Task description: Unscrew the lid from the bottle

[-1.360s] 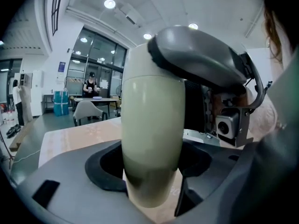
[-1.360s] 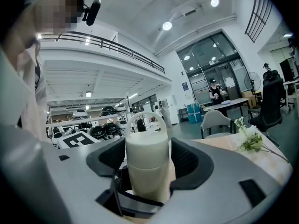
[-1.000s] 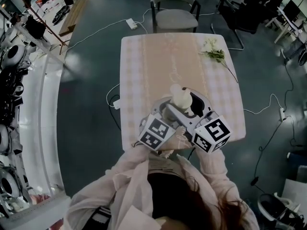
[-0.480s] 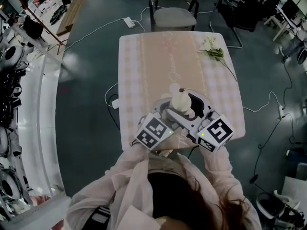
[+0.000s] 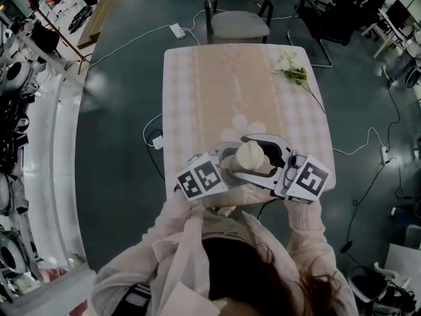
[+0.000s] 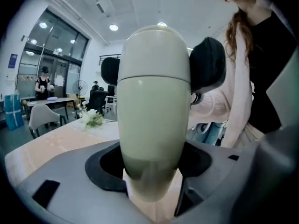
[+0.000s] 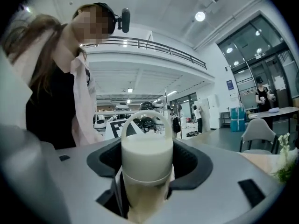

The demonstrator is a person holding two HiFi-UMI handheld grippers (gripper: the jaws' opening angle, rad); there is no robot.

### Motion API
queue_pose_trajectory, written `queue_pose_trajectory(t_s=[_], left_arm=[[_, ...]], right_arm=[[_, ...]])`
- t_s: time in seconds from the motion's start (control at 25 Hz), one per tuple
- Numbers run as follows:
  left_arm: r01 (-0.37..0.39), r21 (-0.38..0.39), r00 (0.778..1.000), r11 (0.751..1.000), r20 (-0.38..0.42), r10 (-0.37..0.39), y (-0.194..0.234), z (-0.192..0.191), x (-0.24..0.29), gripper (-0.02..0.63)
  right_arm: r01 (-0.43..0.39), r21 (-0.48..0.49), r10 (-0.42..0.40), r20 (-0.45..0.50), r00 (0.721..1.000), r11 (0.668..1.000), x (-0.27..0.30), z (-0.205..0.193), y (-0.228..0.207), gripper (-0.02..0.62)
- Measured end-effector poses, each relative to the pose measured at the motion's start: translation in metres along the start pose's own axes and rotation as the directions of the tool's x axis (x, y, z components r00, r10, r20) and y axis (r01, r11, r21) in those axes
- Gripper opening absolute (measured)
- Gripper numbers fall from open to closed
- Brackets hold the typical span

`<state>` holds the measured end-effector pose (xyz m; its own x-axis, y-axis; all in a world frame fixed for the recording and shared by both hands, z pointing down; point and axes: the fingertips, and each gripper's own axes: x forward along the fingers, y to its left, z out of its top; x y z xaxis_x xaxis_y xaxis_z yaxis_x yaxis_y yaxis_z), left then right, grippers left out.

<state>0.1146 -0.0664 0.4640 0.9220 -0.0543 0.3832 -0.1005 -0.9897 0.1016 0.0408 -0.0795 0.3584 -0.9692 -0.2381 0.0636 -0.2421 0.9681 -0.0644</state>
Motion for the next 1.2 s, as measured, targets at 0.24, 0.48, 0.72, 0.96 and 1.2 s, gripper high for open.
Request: queue_pose_trajectory(t_s=[0.24, 0.48, 0.72, 0.96, 1.2], left_arm=[[0.128, 0.063, 0.992, 0.99, -0.002, -0.128, -0.022, 0.002, 0.003, 0.316], [0.161, 0.072, 0.987, 0.984, 0.007, -0.162, -0.032, 0.001, 0.0, 0.316], [0.091, 0.026, 0.996, 0.996, 0.007, -0.091, -0.017, -0.001, 0.002, 0.315], [-0.052, -0.064, 0.996, 0.997, 0.065, 0.056, 0.012, 0.003, 0.0, 0.316], [-0.234, -0.128, 0.966, 0.964, 0.08, 0.245, 0.042, 0.005, -0.008, 0.316]], right_arm=[[-0.151, -0.009, 0.151, 0.033, 0.988, 0.988, -0.008, 0.006, 0.021, 0.31], [-0.187, -0.012, 0.187, 0.062, 0.98, 0.982, -0.01, 0.005, 0.03, 0.313], [-0.062, -0.022, 0.064, 0.066, 0.996, 0.998, -0.012, 0.004, 0.014, 0.319], [0.082, 0.004, -0.082, 0.109, 0.991, 0.997, -0.019, 0.007, -0.007, 0.36], [0.317, -0.026, -0.312, 0.115, 0.943, 0.948, -0.026, 0.012, -0.025, 0.357]])
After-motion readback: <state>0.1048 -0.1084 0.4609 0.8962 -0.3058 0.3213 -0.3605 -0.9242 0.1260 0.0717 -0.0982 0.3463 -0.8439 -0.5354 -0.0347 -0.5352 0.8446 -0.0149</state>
